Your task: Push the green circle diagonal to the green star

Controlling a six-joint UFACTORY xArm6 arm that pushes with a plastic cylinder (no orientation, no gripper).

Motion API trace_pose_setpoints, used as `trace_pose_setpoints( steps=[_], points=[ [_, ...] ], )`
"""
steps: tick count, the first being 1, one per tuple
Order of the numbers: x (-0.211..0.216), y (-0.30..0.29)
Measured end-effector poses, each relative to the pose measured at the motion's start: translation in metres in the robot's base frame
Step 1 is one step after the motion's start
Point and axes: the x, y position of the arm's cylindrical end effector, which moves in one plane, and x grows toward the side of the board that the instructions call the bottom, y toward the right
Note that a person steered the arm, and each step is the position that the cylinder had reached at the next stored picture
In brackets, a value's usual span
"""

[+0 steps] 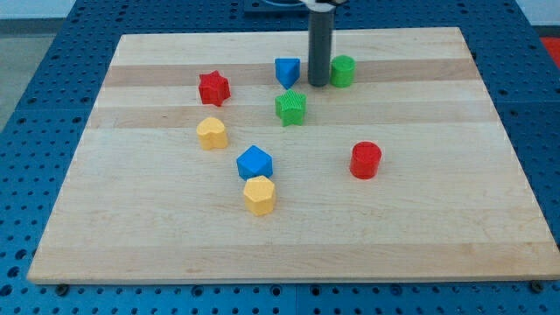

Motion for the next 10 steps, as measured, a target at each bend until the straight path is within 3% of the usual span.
trace_pose_setpoints(
  steps=[1,5,7,10],
  points=[
    [0.0,0.033],
    [-0.008,0.061],
    [-0.035,0.05],
    [-0.009,0.089]
  ],
)
